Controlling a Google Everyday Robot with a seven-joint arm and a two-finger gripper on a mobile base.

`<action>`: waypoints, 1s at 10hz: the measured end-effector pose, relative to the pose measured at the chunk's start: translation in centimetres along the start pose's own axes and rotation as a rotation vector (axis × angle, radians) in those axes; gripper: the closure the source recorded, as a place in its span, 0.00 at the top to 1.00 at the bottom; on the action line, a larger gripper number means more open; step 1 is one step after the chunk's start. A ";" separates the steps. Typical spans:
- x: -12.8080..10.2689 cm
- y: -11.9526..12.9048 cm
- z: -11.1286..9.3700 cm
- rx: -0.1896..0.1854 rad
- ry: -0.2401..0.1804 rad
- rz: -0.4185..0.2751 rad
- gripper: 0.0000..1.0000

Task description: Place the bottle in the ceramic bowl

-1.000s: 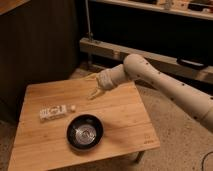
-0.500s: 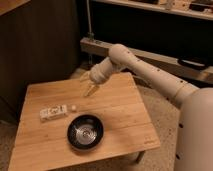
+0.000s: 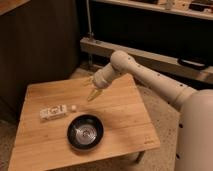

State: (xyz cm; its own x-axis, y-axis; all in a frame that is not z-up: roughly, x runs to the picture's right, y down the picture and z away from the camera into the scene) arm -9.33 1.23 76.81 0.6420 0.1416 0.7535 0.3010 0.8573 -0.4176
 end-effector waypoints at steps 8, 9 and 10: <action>2.4 -1.4 6.6 -0.042 -0.028 0.004 0.65; 2.8 -1.3 7.2 -0.046 -0.031 0.011 0.65; 3.1 -1.4 7.7 -0.047 -0.038 0.019 0.65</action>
State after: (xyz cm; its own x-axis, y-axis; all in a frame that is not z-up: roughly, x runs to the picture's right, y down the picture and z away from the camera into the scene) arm -13.16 4.31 83.62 0.6209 0.1776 0.7635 0.3219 0.8303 -0.4550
